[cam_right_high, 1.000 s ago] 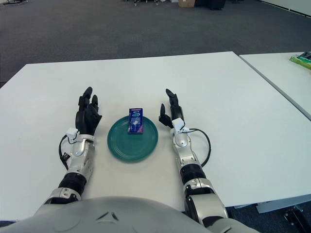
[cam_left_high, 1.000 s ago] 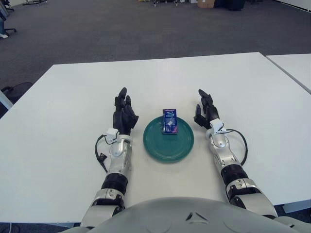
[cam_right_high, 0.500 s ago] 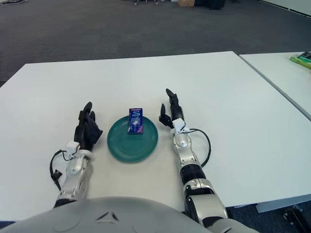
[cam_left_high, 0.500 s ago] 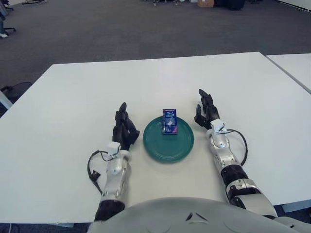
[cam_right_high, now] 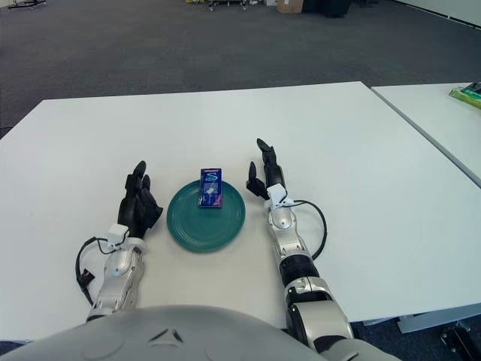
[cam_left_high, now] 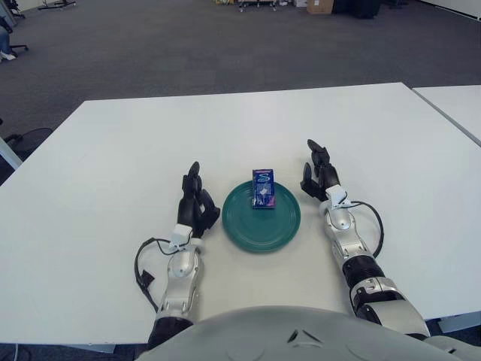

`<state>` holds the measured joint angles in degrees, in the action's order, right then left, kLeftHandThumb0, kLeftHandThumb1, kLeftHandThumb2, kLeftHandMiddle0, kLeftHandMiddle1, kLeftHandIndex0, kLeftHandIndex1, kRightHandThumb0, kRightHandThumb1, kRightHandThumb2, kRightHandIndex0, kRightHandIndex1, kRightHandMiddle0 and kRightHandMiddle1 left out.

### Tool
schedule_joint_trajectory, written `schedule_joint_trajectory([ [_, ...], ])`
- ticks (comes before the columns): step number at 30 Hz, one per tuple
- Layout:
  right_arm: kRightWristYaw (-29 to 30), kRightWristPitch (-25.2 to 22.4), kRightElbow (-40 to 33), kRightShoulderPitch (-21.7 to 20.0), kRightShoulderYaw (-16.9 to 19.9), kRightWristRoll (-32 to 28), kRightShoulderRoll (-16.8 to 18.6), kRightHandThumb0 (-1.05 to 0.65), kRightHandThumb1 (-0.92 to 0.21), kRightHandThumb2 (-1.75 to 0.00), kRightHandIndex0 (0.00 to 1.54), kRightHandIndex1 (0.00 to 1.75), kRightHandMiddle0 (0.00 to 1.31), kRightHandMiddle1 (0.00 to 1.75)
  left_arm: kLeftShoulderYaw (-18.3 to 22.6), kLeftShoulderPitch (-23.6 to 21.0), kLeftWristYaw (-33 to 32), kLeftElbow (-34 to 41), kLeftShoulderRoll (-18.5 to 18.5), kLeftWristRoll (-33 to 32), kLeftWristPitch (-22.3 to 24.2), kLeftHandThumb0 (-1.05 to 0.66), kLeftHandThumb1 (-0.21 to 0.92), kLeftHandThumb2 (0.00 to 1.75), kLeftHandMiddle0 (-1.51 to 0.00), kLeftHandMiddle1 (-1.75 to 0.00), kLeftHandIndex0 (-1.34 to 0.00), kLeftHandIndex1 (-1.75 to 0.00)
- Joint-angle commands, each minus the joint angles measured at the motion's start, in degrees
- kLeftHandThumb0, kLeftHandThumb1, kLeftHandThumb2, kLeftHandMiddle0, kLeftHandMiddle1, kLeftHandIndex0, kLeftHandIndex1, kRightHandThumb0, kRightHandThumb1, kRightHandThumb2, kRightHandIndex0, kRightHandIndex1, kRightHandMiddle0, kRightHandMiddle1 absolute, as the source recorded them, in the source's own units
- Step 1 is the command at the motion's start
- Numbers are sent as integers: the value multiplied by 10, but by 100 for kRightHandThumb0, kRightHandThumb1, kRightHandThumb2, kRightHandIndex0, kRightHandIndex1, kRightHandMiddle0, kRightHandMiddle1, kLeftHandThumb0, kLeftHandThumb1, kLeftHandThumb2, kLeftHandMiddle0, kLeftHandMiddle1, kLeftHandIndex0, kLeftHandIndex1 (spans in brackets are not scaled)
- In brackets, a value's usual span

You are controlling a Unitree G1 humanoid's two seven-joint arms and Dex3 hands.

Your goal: Put the gum into the plate.

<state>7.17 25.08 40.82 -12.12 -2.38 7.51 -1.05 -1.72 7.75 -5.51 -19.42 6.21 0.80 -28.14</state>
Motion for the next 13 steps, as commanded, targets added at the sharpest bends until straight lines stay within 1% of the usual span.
schedule_joint_trajectory([
  [1,1,-42,63,65,0,-1,6,-70,-92,-99,10,1,0,40,8,-2,9,-71,-8,-3,13,-92,92,103,-22,-2,0,-60],
  [5,9,-43,58,67,2,-1,9,-73,-92,-99,12,1,0,44,2,-9,19,-92,-24,12,14,-94,92,101,-24,-2,0,-61],
  [10,17,-49,56,68,1,2,8,-76,-92,-98,14,1,0,46,1,-16,27,-101,-28,10,11,-96,92,99,-25,-2,0,-61],
  [13,19,-50,56,70,0,3,8,-76,-92,-98,14,1,0,47,7,-26,38,-117,-28,-2,-1,-98,92,97,-26,-2,0,-62],
])
